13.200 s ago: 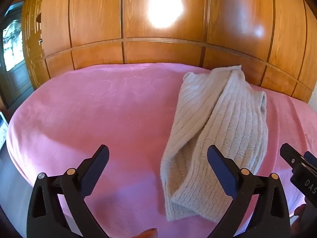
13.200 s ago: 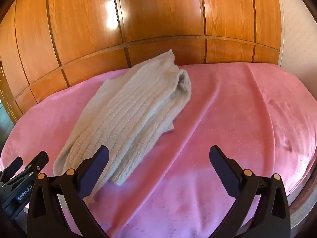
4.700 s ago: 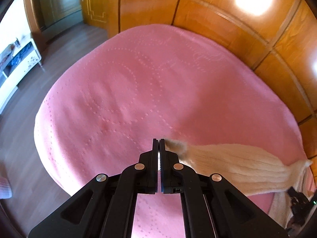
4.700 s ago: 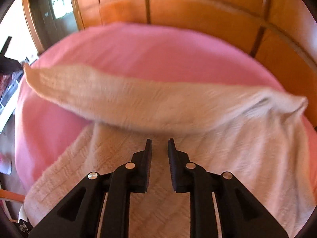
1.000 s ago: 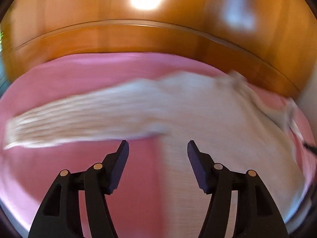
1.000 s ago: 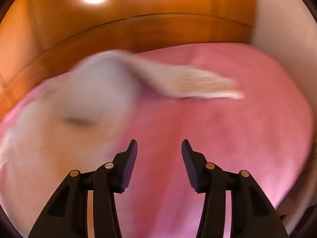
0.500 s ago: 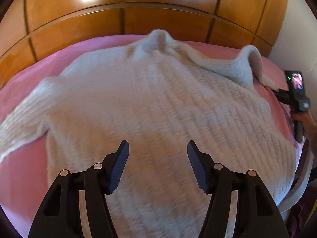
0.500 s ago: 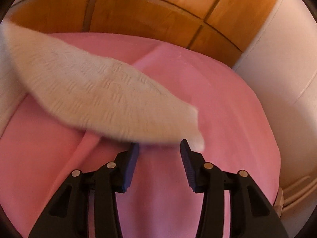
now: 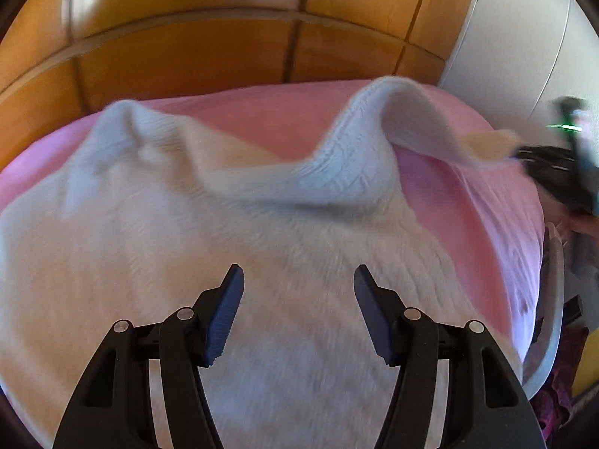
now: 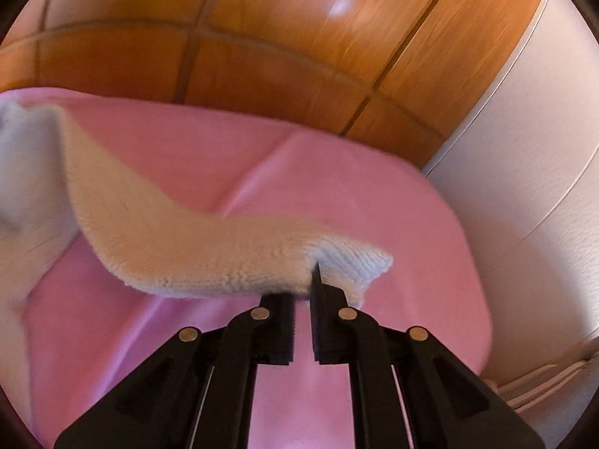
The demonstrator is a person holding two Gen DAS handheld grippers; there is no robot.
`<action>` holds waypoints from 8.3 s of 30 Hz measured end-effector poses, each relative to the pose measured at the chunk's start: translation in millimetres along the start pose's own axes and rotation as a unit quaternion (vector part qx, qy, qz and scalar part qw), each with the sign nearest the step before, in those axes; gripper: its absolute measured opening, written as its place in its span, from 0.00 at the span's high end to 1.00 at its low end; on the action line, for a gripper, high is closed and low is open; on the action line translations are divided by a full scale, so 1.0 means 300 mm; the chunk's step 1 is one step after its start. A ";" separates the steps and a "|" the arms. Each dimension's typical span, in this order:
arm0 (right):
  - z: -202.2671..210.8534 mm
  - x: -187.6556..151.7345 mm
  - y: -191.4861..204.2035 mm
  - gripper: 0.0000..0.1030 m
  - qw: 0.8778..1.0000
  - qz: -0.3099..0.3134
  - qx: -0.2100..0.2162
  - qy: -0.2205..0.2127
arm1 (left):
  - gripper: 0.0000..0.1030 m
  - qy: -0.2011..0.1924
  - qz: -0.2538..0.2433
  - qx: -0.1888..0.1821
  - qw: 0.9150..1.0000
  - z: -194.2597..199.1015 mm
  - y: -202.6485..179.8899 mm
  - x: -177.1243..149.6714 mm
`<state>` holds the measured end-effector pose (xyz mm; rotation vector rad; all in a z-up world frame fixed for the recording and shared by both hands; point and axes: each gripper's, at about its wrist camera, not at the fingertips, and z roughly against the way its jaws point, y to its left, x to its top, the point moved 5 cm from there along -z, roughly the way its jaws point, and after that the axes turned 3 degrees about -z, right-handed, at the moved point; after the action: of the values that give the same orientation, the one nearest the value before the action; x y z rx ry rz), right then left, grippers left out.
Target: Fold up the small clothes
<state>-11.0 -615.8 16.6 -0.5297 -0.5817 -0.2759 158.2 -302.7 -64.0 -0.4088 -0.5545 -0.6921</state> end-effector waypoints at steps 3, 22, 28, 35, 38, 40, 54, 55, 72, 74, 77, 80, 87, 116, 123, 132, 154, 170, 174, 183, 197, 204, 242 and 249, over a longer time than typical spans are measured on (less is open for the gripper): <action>0.159 -0.032 -0.060 0.95 1.000 0.000 0.019 0.005 | 0.42 0.009 0.003 -0.006 1.000 -0.073 -0.005 0.055; -0.194 -0.005 -0.542 0.52 0.937 -0.312 0.022 0.159 | 0.42 -0.022 0.064 0.100 0.993 -0.186 0.083 0.332; -0.154 -0.223 -0.474 0.54 0.894 -0.412 0.110 0.133 | 0.42 -0.051 0.060 0.114 0.990 -0.013 0.178 0.164; -0.212 -0.376 -0.330 0.56 0.842 -0.487 0.191 0.131 | 0.42 -0.015 0.041 0.099 0.994 0.082 0.165 -0.087; -0.254 -0.339 -0.328 0.62 0.851 -0.479 0.172 0.131 | 0.42 -0.005 0.033 0.082 0.996 0.121 0.143 -0.176; -0.262 -0.298 -0.316 0.91 0.875 -0.440 0.148 0.140 | 0.42 0.005 0.030 0.075 0.997 0.145 0.131 -0.244; -0.164 -0.232 -0.292 0.64 0.924 -0.360 0.073 0.110 | 0.31 -0.013 0.072 0.079 0.994 0.221 0.168 -0.343; -0.115 -0.244 -0.270 0.63 0.923 -0.361 0.089 0.101 | 0.31 -0.019 0.078 0.080 0.994 0.257 0.181 -0.357; 0.401 -0.388 0.448 0.59 0.862 -0.210 0.436 0.150 | 0.31 -0.037 0.271 0.113 0.955 0.715 0.494 -0.890; 0.431 -0.399 0.473 0.61 0.853 -0.192 0.459 0.156 | 0.31 -0.043 0.271 0.095 0.957 0.734 0.476 -0.938; 0.497 -0.447 0.516 0.61 0.853 -0.162 0.470 0.162 | 0.33 -0.045 0.263 0.069 0.961 0.739 0.434 -0.971; 0.527 -0.486 0.581 0.82 0.867 -0.124 0.454 0.165 | 0.75 -0.030 0.258 0.030 0.965 0.717 0.386 -0.988; 0.733 -0.408 0.495 0.91 0.886 -0.085 0.446 0.089 | 0.95 -0.071 0.259 -0.010 0.963 0.846 0.388 -0.941; -0.013 -0.386 -0.230 0.63 0.837 -0.486 0.222 0.120 | 0.45 -0.034 0.142 0.108 0.983 0.515 0.306 -0.625; -0.257 -0.289 -0.403 0.79 0.824 -0.533 0.143 0.124 | 0.45 -0.010 0.152 0.112 0.982 0.447 0.344 -0.619; -0.240 -0.106 -0.439 0.93 0.871 -0.468 0.119 0.094 | 0.45 -0.007 0.167 0.095 0.981 0.452 0.359 -0.594; 0.553 0.294 0.980 0.71 0.863 -0.062 0.501 -0.004 | 0.45 -0.058 0.251 0.017 0.966 0.536 0.471 -0.529; 0.326 -0.047 0.375 0.53 0.898 -0.221 0.373 0.069 | 0.75 -0.051 0.351 -0.043 0.934 0.346 0.666 -0.414; 0.299 0.012 0.363 0.53 0.898 -0.226 0.373 0.057 | 0.94 -0.067 0.291 -0.026 0.954 0.343 0.639 -0.288; 0.144 0.140 0.603 0.47 0.929 -0.179 0.316 0.068 | 0.94 -0.113 0.217 0.071 0.967 0.434 0.687 -0.161; 0.113 0.062 0.665 0.38 0.958 -0.145 0.245 0.029 | 0.53 -0.071 0.281 0.150 0.945 0.402 0.762 -0.427; 0.119 0.069 0.701 0.10 0.954 -0.117 0.274 0.033 | 0.53 -0.106 0.390 0.140 0.904 0.658 0.929 -0.665; 0.128 0.076 0.741 0.04 0.963 -0.107 0.247 0.026 | 0.92 -0.230 0.352 0.077 0.904 0.855 0.902 -0.419; 0.126 0.070 0.728 0.04 0.961 -0.113 0.253 0.025 | 0.61 -0.135 0.261 0.004 0.956 0.484 0.516 -0.301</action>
<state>74.3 -415.7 -30.6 0.0397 -0.6360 -0.3425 158.7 -74.4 -31.2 -0.6180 -0.6726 -0.1238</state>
